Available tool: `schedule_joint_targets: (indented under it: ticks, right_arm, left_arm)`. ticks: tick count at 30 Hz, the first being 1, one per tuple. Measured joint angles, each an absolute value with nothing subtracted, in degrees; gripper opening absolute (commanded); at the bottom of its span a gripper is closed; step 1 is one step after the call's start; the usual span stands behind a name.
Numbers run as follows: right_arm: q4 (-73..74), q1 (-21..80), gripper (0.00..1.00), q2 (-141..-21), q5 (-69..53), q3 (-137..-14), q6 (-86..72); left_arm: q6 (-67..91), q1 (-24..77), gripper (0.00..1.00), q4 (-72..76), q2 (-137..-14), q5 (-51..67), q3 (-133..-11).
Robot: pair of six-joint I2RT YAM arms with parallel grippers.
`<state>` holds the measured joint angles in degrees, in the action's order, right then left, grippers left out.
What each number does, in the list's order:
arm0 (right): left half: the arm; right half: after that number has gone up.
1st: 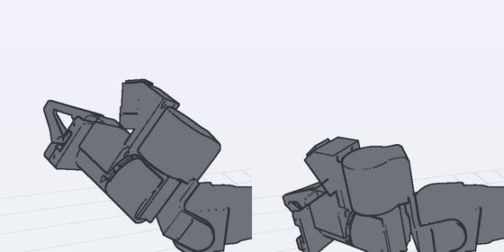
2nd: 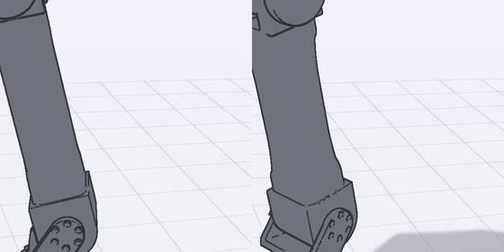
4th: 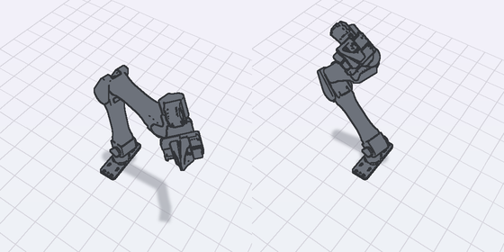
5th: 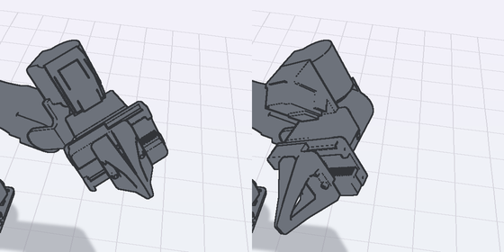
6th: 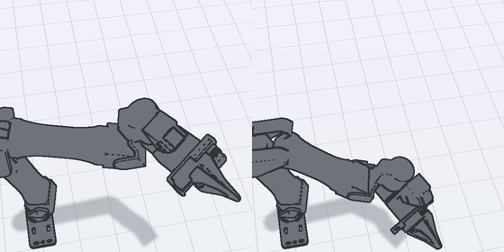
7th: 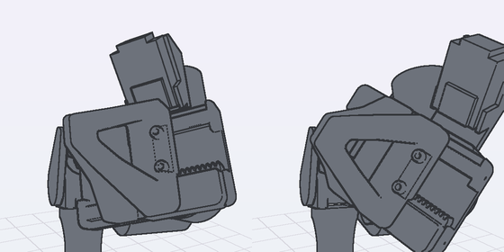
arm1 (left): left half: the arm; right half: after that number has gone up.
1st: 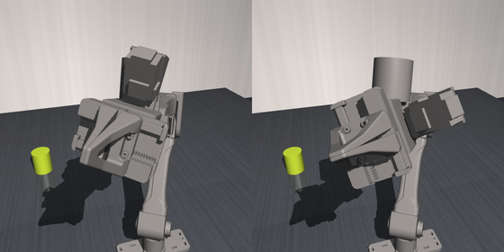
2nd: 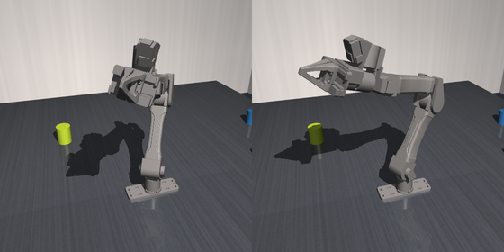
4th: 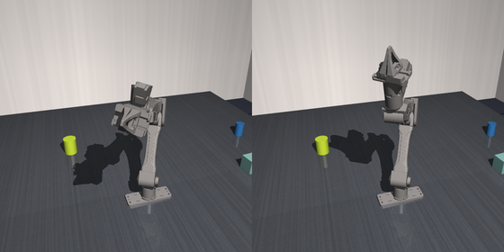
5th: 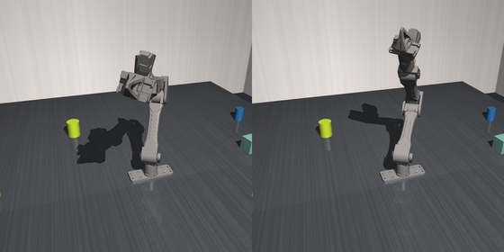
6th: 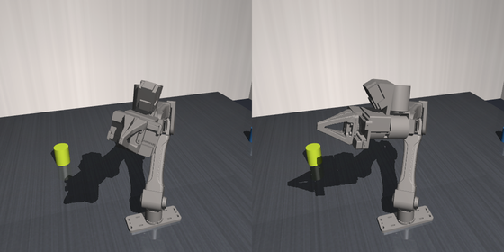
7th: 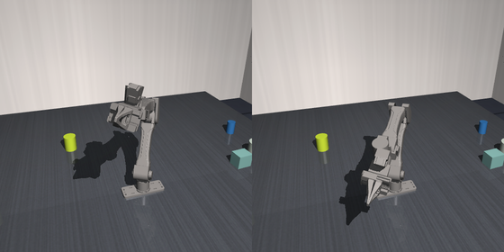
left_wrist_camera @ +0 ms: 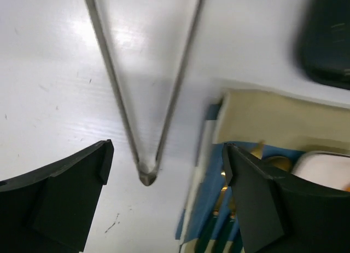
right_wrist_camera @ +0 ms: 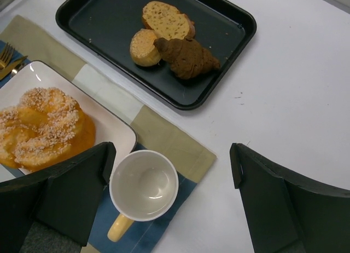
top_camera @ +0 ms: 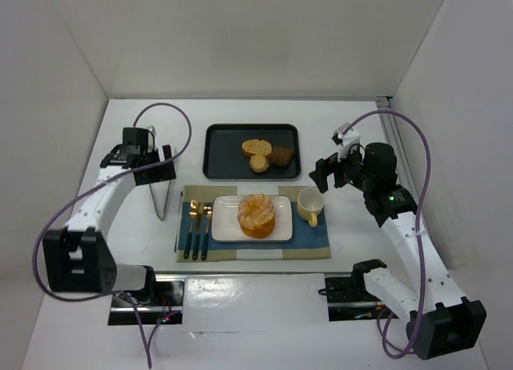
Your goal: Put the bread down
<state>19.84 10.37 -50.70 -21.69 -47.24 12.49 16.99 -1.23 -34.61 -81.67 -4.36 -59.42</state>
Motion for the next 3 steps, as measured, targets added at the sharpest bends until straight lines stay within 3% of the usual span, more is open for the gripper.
schedule_joint_targets:
  ticks: [3]
  right_arm:
    - [19.8, 10.4, 0.99, -50.7, -21.2, -47.2, 11.4]
  left_arm:
    - [17.1, 1.2, 1.00, -32.5, -70.8, -2.4, -58.1]
